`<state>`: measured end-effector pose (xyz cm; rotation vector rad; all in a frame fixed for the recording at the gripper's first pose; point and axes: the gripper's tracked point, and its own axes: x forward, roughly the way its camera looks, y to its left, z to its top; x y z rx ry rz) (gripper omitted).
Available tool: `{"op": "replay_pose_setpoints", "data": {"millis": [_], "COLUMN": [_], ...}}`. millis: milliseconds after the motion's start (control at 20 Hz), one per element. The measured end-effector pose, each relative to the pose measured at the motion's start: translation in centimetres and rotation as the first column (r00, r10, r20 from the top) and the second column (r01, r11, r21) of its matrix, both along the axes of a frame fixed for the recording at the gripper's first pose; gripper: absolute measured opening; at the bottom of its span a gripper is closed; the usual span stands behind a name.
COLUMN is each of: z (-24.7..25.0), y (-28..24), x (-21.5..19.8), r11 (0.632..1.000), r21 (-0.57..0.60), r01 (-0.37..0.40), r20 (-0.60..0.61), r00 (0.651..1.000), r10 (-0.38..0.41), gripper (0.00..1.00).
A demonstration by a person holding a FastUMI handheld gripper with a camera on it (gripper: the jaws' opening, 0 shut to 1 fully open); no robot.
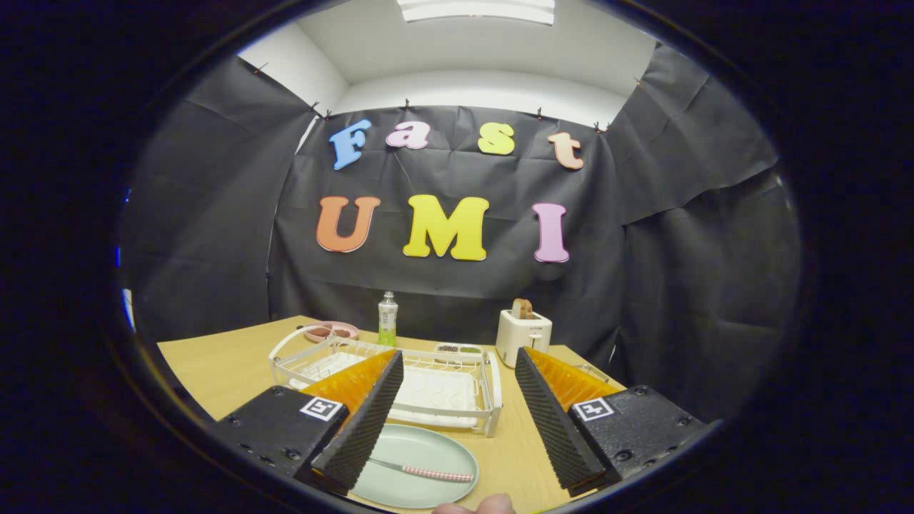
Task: Take the plate from the dish rack, then take the spoon from the basket and place it into the plate.
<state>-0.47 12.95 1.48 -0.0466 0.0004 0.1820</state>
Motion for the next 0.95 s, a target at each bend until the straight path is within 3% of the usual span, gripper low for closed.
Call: {"op": "replay_pose_setpoints", "data": {"millis": [950], "z": [0.67], "y": [-0.45], "x": [-0.02], "r11": [0.999], "r21": [0.026], "r01": [0.028], "r20": [0.024], "r00": [0.999], "r10": [-0.029], "gripper": [1.00]}}
